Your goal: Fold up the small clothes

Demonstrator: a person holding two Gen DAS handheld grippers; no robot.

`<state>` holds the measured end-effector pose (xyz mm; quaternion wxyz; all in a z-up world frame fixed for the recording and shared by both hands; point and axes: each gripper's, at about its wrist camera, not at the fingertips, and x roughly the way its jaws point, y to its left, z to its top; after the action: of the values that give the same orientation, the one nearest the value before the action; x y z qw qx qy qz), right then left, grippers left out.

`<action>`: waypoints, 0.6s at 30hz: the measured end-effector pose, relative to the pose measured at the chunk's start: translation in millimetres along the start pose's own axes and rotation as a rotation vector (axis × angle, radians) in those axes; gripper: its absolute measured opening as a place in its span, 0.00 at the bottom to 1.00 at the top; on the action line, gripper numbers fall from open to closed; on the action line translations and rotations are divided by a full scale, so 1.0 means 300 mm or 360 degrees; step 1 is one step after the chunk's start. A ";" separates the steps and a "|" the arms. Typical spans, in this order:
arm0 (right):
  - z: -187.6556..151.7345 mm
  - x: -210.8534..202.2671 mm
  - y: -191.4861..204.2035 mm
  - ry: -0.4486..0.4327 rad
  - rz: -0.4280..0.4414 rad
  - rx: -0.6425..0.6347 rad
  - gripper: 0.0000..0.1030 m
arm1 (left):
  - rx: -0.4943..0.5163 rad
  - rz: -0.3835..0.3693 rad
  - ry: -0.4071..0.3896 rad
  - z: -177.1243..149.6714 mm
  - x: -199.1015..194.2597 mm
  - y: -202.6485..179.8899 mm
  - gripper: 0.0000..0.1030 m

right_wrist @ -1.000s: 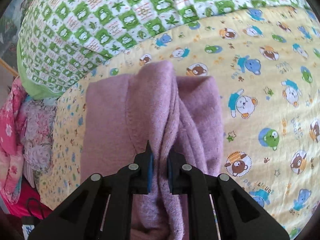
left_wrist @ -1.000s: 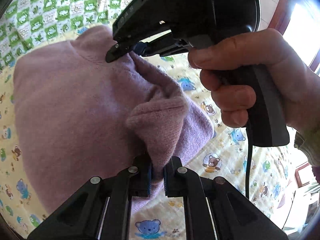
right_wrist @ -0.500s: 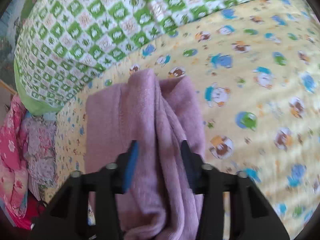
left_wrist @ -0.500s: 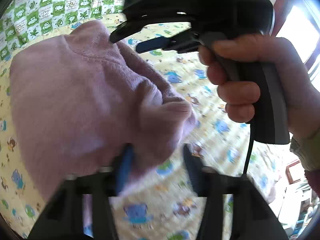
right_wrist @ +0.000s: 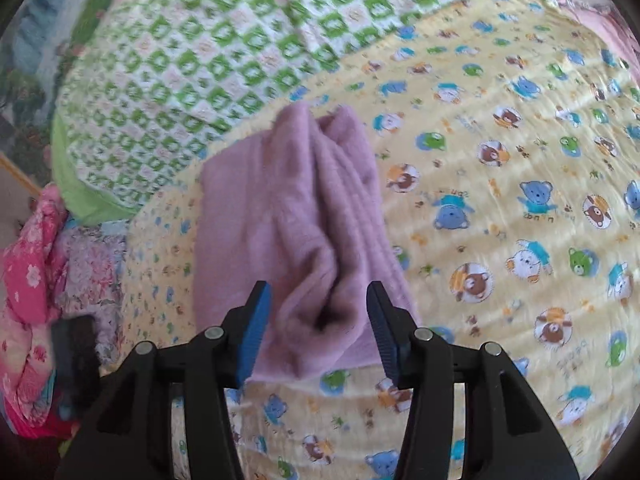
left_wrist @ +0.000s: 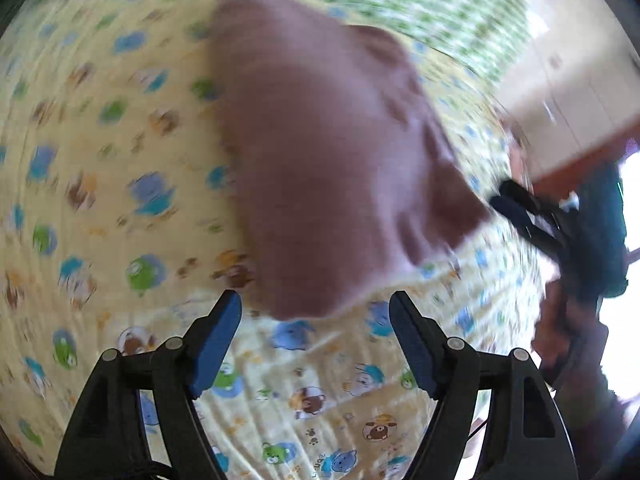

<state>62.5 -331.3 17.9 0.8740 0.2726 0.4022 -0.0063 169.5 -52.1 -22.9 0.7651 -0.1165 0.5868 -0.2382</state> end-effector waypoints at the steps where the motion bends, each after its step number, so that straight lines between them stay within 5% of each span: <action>1: -0.005 0.002 0.014 0.0002 -0.0016 -0.0040 0.50 | -0.0045 -0.0017 0.0003 0.009 0.001 0.021 0.74; 8: -0.007 0.079 0.033 0.0099 -0.0076 -0.0143 0.49 | -0.0133 -0.0061 0.0015 0.105 0.049 0.049 0.74; 10: -0.017 0.094 0.036 0.0120 -0.0093 -0.0174 0.40 | -0.0162 -0.0055 0.0051 0.125 0.091 0.045 0.74; 12: -0.026 0.115 0.026 0.0184 -0.0117 -0.0194 0.11 | -0.0170 -0.0050 0.0086 0.132 0.138 0.024 0.74; 18: -0.010 0.016 -0.067 0.0124 -0.0147 -0.0086 0.06 | -0.0106 -0.0029 0.0118 0.137 0.203 -0.034 0.74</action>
<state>58.8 -345.9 3.5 0.8634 0.2301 0.4483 -0.0251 218.4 -95.5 -57.9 0.7363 -0.1383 0.6212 -0.2298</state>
